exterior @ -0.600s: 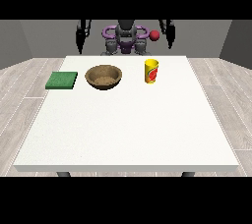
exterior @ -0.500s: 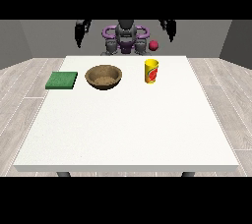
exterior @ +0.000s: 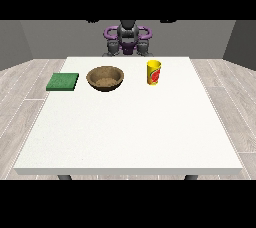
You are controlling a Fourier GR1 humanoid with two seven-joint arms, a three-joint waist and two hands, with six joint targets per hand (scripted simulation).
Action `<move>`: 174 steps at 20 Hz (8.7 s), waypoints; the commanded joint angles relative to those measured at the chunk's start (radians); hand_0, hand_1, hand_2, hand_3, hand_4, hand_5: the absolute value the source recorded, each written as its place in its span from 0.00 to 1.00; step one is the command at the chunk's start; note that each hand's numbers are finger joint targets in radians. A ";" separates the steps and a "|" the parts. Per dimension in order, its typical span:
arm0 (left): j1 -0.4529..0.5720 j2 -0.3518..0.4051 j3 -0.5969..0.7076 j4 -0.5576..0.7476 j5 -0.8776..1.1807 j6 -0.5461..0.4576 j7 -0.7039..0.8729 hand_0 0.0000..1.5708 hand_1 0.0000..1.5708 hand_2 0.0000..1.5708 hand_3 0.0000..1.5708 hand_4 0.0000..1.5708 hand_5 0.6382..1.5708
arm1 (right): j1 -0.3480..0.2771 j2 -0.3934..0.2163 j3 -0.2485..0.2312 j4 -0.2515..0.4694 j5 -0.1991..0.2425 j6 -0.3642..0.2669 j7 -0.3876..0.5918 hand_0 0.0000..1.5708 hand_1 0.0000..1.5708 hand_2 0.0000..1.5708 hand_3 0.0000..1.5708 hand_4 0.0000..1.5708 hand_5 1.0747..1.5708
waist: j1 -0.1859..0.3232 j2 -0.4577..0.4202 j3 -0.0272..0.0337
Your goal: Pick the cup and pour the ball into the bowl, then pick the bowl and place it on the pad
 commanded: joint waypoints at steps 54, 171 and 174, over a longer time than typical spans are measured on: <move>-0.402 0.082 0.190 1.061 -0.060 0.004 -0.929 0.00 0.00 0.00 0.00 0.00 0.96 | -0.454 -0.223 -0.295 0.224 -0.040 0.110 -0.074 0.00 0.00 0.21 0.31 0.40 0.99 | -0.132 0.416 -0.0004; -0.782 0.318 0.354 0.752 0.164 -0.341 -0.064 0.00 0.00 0.00 0.00 0.18 0.97 | -0.374 -0.077 -0.400 0.719 -0.092 0.104 -0.351 0.00 0.00 0.00 0.00 0.00 1.00 | 0.107 0.242 -0.0009; -0.741 0.422 0.403 0.786 0.211 -0.435 -0.081 0.00 0.00 0.00 0.00 0.17 0.98 | -0.365 -0.076 -0.379 0.707 -0.084 0.119 -0.365 0.00 0.00 0.00 0.00 0.00 1.00 | 0.083 0.279 -0.0002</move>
